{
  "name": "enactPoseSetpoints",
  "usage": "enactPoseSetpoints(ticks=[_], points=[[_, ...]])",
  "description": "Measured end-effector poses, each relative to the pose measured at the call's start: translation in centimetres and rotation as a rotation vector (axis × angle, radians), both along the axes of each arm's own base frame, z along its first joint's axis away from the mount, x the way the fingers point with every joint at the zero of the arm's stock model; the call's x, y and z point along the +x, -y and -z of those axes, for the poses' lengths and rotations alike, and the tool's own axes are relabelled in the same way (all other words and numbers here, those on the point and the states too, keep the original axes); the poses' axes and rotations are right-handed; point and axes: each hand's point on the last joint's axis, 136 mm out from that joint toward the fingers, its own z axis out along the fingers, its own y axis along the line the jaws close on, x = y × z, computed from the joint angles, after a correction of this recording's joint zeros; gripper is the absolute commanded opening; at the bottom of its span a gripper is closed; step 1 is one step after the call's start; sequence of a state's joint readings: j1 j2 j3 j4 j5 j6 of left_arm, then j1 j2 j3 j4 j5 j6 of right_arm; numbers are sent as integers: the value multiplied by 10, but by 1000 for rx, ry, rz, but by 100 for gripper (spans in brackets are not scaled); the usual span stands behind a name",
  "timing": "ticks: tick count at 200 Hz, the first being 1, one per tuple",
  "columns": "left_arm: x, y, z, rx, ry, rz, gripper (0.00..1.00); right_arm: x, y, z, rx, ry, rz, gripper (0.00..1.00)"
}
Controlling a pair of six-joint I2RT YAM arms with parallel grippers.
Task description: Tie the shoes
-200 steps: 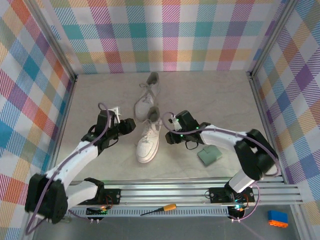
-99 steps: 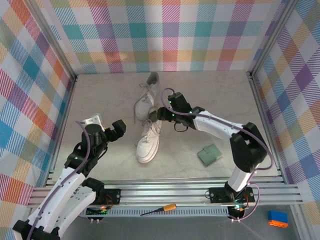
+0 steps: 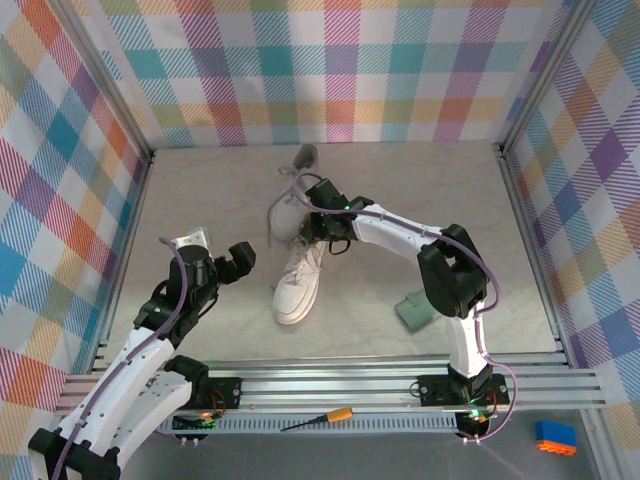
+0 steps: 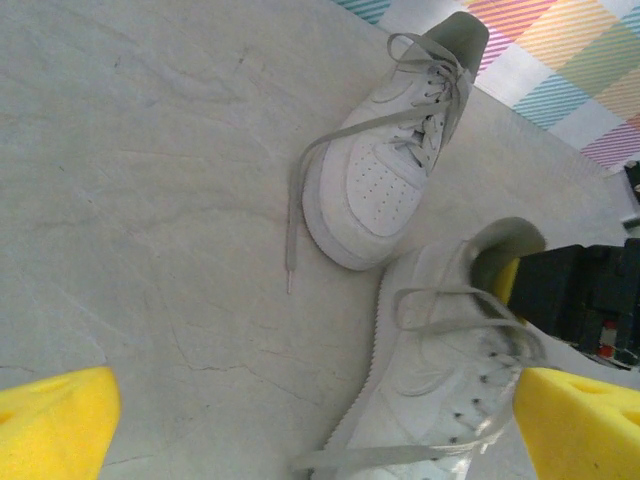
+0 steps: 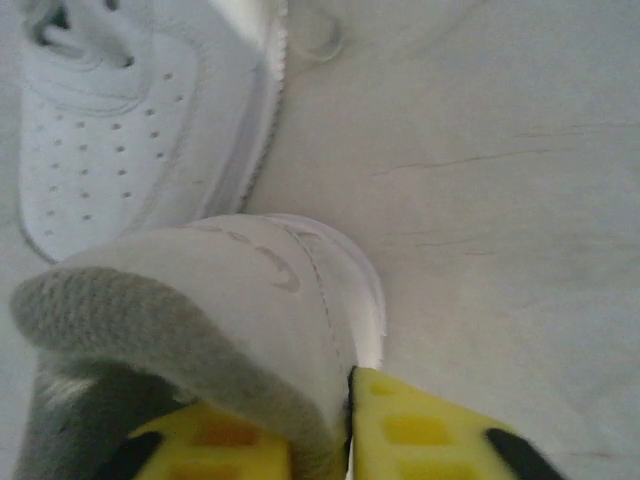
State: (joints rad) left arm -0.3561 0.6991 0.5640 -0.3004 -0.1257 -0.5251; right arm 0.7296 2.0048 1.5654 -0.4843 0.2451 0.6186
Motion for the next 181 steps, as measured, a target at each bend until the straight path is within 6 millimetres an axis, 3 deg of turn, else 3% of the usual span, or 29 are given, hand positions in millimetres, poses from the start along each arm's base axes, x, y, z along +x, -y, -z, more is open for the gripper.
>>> enactPoseSetpoints(ticks=[32, 52, 72, 93, 107, 128, 137, 160, 181], points=[[-4, -5, -8, 21, 11, -11, 100, 30, 25, -36, -91, 103, 63, 9], [-5, -8, -19, 24, 33, -18, 100, 72, 40, -71, -92, 196, 106, 9], [-5, -10, -23, 30, 40, -27, 100, 113, 62, -86, -101, 245, 159, 10], [-7, -12, -21, 41, 26, -34, 100, 152, 79, -82, -125, 263, 187, 10], [-8, -13, -20, 47, 21, -35, 100, 175, 88, -69, -147, 255, 198, 10], [-8, -14, -20, 50, 21, -38, 100, 191, 92, -47, -180, 229, 186, 11], [-8, -14, -20, 50, 21, -38, 100, 194, 92, -42, -188, 225, 177, 18], [-7, -14, -19, 52, 21, -41, 100, 196, 89, -38, -174, 211, 135, 54], [-6, -17, -19, 74, 24, -48, 100, 196, 81, -45, -140, 216, 94, 65]])
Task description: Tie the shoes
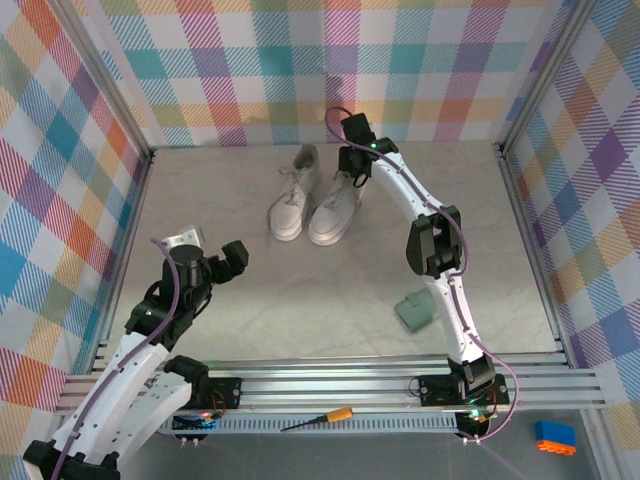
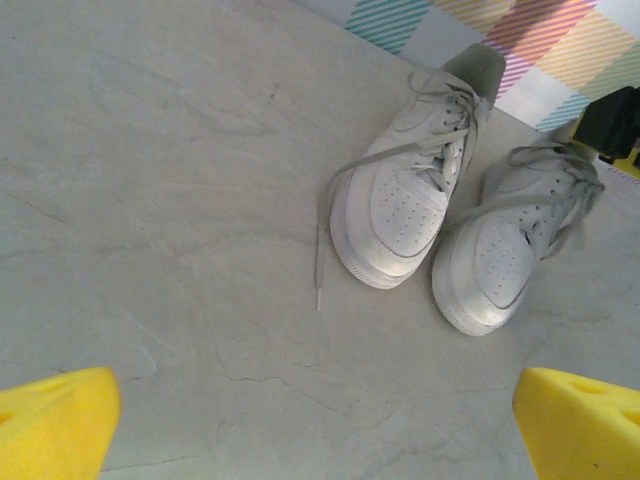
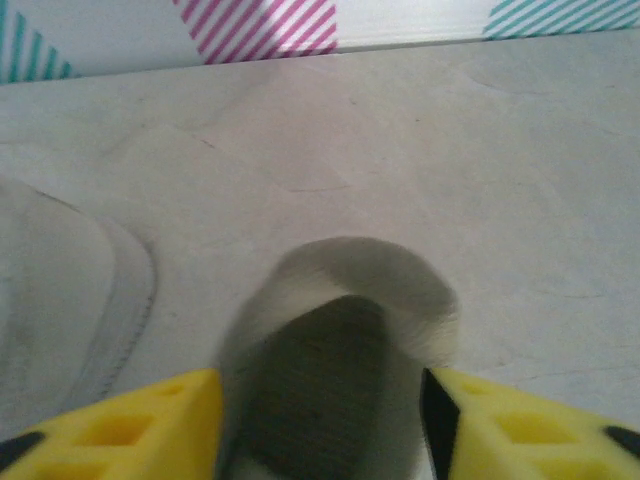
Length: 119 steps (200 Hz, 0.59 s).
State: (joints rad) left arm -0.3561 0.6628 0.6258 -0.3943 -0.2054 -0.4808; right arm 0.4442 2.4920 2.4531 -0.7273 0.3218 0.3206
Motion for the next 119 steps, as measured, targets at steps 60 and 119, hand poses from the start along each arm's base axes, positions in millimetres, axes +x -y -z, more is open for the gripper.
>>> enactPoseSetpoints(ticks=[60, 119], points=[[33, -21, -14, 192, 230, -76, 100, -99, 41, -59, 20, 97, -69, 88], [35, -53, 65, 409, 154, -102, 100, -191, 149, -33, -133, 267, 110, 99]])
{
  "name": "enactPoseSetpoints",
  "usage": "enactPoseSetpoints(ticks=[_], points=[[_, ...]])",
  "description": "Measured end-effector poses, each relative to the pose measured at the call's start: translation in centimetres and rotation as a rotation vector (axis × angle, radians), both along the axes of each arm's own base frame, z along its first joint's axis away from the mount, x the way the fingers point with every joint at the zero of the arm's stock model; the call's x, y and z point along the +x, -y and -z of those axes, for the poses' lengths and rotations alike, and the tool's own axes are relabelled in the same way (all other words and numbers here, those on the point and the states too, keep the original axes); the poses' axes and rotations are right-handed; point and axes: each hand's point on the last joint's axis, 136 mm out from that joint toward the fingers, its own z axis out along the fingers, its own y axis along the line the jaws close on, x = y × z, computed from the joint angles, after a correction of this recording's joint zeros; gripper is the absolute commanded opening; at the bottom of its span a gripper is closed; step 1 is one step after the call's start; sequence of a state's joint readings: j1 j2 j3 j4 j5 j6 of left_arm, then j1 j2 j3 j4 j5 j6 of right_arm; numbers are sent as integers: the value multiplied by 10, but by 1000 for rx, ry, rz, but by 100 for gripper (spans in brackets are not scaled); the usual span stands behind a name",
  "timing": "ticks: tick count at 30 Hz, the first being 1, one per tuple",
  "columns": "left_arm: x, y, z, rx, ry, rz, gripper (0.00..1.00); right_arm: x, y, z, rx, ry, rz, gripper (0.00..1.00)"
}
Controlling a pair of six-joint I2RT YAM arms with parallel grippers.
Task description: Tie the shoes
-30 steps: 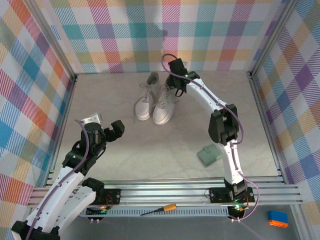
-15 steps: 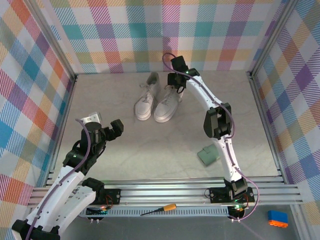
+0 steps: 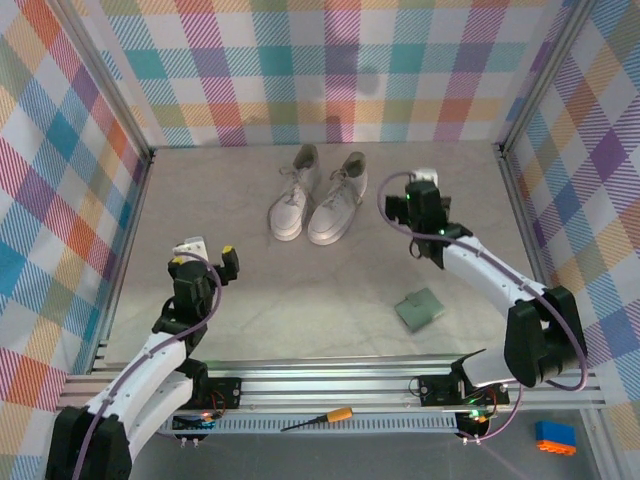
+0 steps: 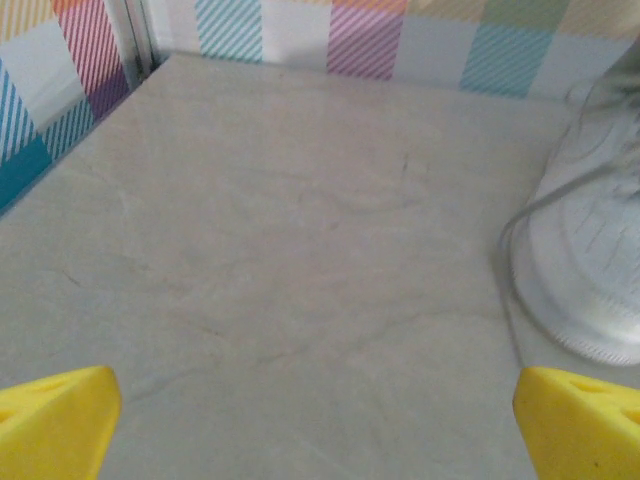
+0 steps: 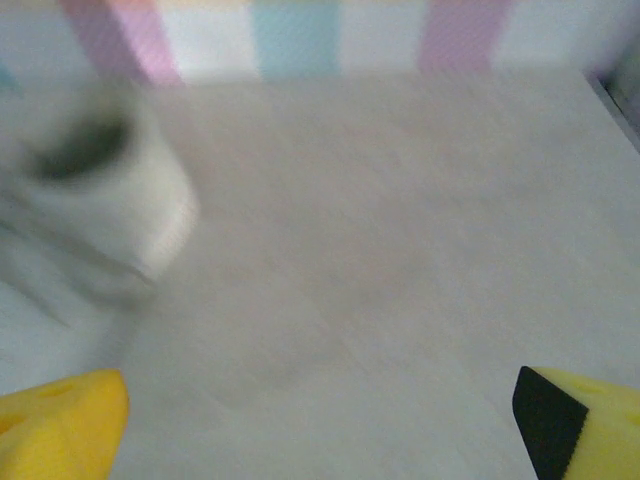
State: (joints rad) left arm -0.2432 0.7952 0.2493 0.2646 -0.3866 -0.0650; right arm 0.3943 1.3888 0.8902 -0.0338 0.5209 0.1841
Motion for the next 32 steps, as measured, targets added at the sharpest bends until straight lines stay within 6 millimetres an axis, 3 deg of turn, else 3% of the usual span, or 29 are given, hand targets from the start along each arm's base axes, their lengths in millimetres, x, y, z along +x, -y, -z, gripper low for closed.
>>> enactPoseSetpoints(ticks=[2, 4, 7, 11, 14, 18, 22, 32], points=[[6, 0, 11, 24, -28, 9, 100, -27, 26, 49, -77, -87, 25, 99], [13, 1, 21, 29, -49, 22, 100, -51, 48, 86, -131, -147, 29, 99], [27, 7, 39, 31, -75, 71, 100, -66, 67, 119, -124, -172, 7, 99], [42, 19, 68, 37, -128, 160, 100, -50, 69, 108, -33, -34, -70, 99], [56, 16, 74, 10, -119, 187, 100, -28, 66, 94, 25, 80, -127, 99], [81, 5, 90, -30, -154, 181, 100, -20, 68, 113, 85, 67, -160, 99], [94, 6, 76, -27, -110, 171, 100, -16, 73, 109, 122, 79, -157, 99], [95, 6, 75, -20, -108, 162, 100, -10, 69, 100, 141, 110, -179, 99]])
